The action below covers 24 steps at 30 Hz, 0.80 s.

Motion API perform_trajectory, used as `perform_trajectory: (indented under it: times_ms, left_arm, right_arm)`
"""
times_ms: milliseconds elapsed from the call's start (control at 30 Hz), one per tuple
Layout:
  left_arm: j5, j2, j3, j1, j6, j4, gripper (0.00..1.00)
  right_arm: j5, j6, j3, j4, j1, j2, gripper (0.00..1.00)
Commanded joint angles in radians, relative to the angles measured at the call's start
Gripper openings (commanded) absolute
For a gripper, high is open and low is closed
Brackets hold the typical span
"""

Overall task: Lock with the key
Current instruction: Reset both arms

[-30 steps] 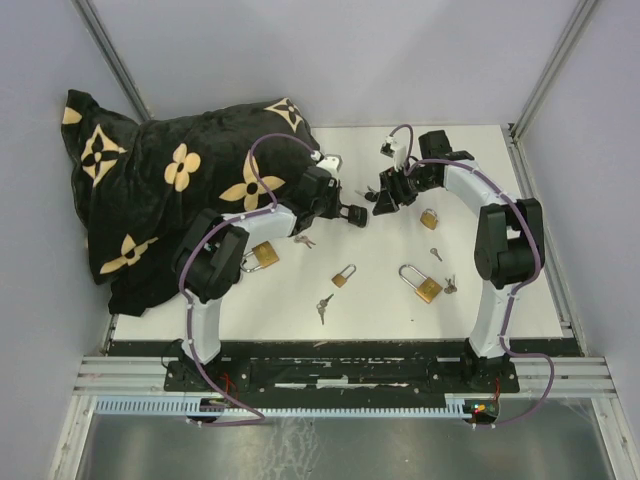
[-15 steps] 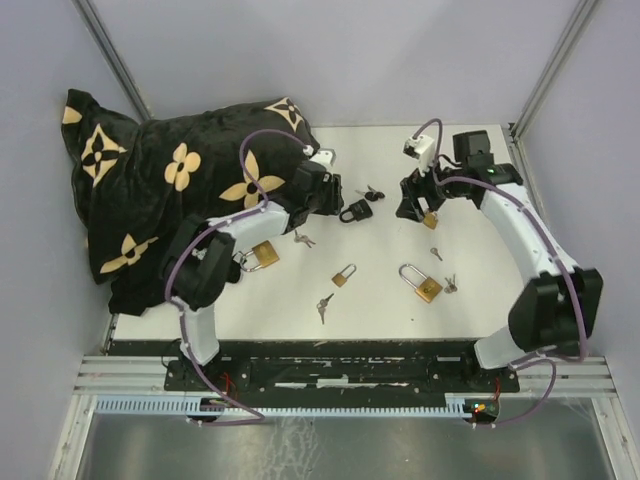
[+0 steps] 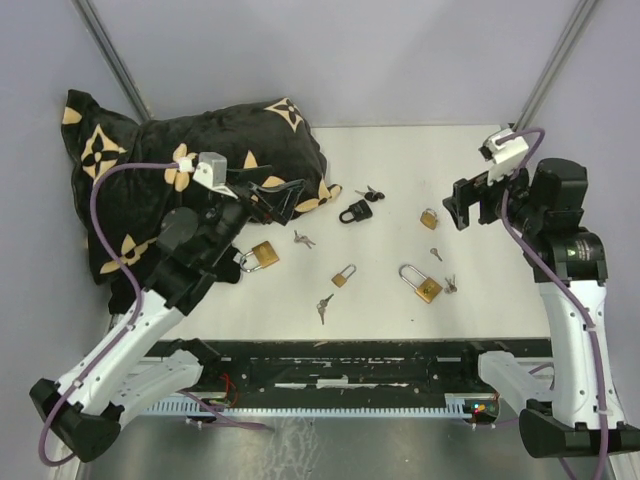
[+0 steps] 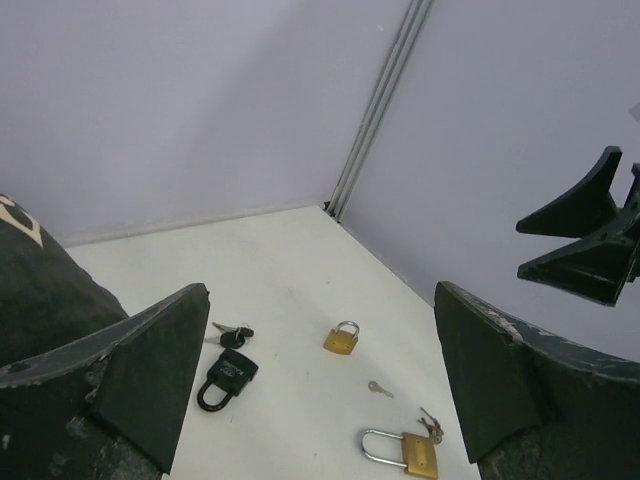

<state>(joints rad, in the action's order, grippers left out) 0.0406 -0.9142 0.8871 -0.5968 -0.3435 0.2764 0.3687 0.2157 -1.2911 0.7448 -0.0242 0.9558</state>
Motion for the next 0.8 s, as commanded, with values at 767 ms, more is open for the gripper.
perform_trajectory:
  times_ms: [767]
  left_arm:
    - [0.118, 0.268, 0.155, 0.005, -0.059, -0.428, 0.99]
  right_arm:
    - [-0.028, -0.269, -0.390, 0.196, -0.001, -0.063, 0.99]
